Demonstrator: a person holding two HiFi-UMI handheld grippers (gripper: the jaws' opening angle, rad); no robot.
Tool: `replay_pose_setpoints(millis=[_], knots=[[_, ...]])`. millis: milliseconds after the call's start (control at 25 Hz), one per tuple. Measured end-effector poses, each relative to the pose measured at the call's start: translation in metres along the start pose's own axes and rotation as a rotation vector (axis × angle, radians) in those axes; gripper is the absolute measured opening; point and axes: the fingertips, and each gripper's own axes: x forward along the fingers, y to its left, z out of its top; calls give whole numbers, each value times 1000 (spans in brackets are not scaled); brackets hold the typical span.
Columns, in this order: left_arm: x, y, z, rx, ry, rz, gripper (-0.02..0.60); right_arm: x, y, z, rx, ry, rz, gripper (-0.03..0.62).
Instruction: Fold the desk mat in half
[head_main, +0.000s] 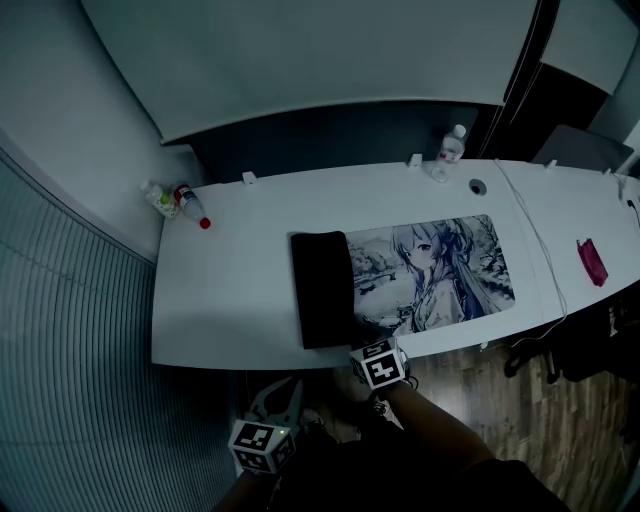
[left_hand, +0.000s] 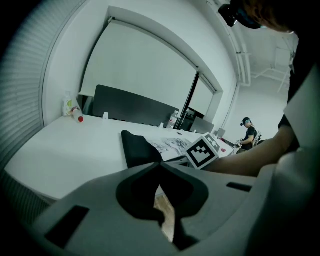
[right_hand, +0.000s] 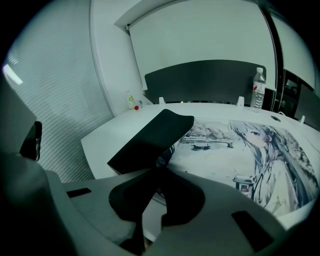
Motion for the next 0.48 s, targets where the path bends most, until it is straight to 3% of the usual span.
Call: replay_pose_setpoints(millis=[480], knots=[[41,-48,4,36,37,-59,6,-26,-51,-14,56,-46,-12,41]])
